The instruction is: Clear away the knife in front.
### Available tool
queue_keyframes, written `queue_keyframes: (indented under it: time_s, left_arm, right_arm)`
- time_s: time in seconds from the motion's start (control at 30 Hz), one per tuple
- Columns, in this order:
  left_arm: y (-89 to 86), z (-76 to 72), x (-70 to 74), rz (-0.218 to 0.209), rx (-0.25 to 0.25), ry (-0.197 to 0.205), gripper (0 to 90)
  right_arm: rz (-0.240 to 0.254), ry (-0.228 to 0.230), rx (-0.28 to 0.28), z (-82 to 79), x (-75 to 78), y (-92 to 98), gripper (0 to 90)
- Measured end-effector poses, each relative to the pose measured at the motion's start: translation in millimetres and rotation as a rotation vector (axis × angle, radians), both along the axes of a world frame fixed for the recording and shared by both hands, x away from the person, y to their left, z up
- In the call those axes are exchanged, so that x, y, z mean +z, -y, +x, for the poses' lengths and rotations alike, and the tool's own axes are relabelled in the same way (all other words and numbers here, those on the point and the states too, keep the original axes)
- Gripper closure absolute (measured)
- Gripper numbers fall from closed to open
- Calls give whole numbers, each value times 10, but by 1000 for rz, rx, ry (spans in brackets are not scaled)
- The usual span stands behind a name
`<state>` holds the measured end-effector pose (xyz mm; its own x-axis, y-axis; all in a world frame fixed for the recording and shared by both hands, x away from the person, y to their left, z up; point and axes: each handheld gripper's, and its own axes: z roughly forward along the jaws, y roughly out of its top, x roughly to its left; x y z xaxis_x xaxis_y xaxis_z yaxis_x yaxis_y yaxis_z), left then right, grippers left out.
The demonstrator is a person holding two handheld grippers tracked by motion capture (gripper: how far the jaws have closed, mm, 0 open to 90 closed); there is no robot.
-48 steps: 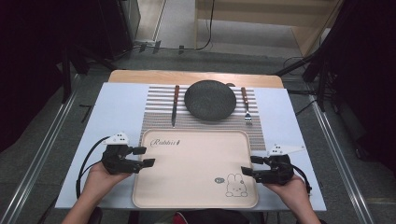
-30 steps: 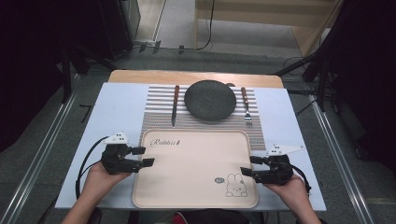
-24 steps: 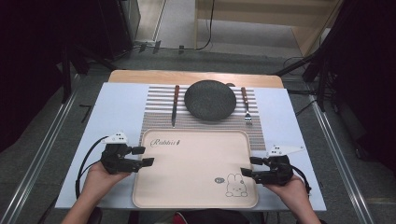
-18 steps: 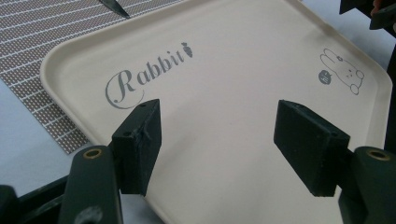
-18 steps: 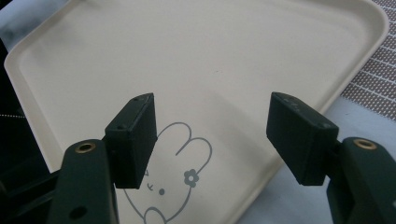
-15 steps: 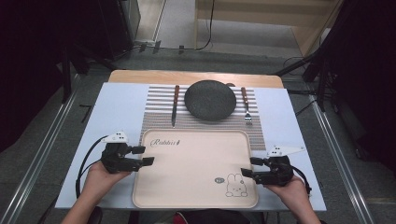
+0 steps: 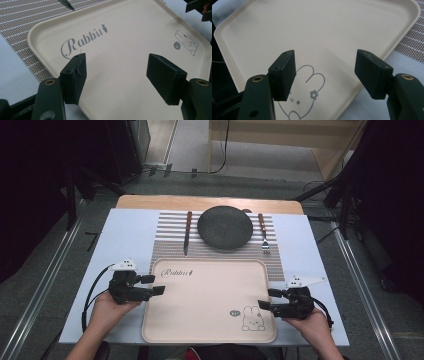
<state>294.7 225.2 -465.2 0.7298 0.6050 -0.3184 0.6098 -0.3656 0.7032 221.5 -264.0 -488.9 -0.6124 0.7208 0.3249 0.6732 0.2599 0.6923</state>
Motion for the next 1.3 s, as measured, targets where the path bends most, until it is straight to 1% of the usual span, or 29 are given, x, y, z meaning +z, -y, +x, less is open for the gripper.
queue_keyframes:
  time_s: [0.3, 0.5, 0.8, 0.93, 0.97, 1.03, 1.3]
  left_arm:
    - [-7, 74, 9, -3, 32, -3, 319]
    - [3, 173, 14, 4, 60, 0, 321]
    - [51, 261, 42, 9, 71, 1, 321]
    - [76, 316, 76, 1, 75, 6, 322]
    - [93, 343, 87, -7, 79, 9, 321]
    - [104, 368, 95, -8, 79, 6, 322]
    - [126, 464, 121, 3, 97, -1, 322]
  right_arm:
    - [0, -3, -2, 5, -6, 2, 324]
    - [1, -4, -3, 7, -11, 4, 325]
    - [2, -6, -4, 8, -14, 10, 324]
    - [1, -6, -5, 8, -15, 12, 324]
    - [-1, -7, -6, 10, -17, 11, 325]
    - [-1, -9, -6, 10, -18, 10, 325]
    - [-2, -11, -8, 11, -21, 15, 324]
